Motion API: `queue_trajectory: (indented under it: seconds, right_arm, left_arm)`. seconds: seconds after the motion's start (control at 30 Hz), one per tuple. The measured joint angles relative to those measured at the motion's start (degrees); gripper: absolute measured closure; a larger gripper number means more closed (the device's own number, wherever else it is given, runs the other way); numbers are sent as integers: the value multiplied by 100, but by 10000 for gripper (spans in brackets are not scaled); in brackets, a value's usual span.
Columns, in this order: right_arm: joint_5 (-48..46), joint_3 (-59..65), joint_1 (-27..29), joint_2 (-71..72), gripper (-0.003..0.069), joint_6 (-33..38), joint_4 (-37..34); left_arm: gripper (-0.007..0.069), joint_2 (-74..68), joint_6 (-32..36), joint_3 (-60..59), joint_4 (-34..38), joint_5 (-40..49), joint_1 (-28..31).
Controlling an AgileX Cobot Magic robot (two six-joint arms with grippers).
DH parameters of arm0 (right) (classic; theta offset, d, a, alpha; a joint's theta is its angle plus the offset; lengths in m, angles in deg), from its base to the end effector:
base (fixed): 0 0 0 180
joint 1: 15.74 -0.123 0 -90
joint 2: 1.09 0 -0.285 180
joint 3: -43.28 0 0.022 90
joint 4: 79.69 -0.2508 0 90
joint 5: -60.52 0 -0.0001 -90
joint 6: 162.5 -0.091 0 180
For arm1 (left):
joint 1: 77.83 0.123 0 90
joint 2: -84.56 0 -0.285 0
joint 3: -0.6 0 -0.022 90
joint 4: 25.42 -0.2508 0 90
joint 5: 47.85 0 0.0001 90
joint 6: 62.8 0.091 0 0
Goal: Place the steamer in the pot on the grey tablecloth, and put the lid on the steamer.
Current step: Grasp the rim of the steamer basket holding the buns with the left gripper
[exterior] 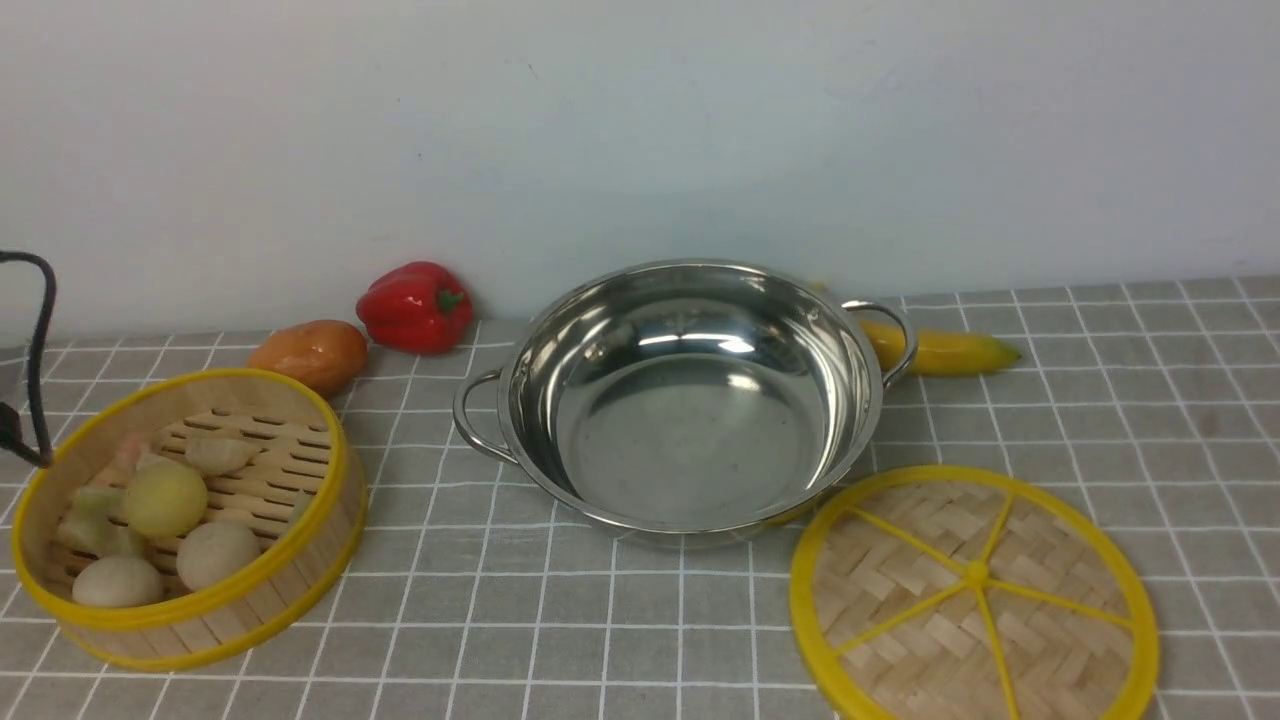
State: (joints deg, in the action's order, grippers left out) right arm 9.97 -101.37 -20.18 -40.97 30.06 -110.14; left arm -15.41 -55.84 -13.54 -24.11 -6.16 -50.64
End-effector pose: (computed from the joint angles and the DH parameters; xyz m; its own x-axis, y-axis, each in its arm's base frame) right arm 0.0865 0.0425 0.3470 -0.5725 0.0828 -0.8157 -0.3279 0.8888 0.3203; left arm 0.2892 0.1470 0.2383 -0.8539 -0.3215 -0.4093 -0.3643 0.9308 0.0289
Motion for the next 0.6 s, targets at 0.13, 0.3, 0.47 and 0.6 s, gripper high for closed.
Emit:
queue_trajectory:
  seconds: [0.13, 0.3, 0.47, 0.6]
  right_arm:
    - [-79, 0, -61, 0, 417, 12, 0]
    - [-103, 0, -61, 0, 417, 12, -23]
    - [-108, 0, -61, 0, 417, 12, -27]
    - [-122, 0, -61, 0, 417, 7, -115]
  left_arm:
    - [361, -474, 20, 4, 6, -325, 0]
    - [361, -824, 58, 4, 85, -632, 0]
    - [361, -1154, 71, 4, 129, -914, 0]
    - [366, -1475, 76, 4, 129, -1202, 0]
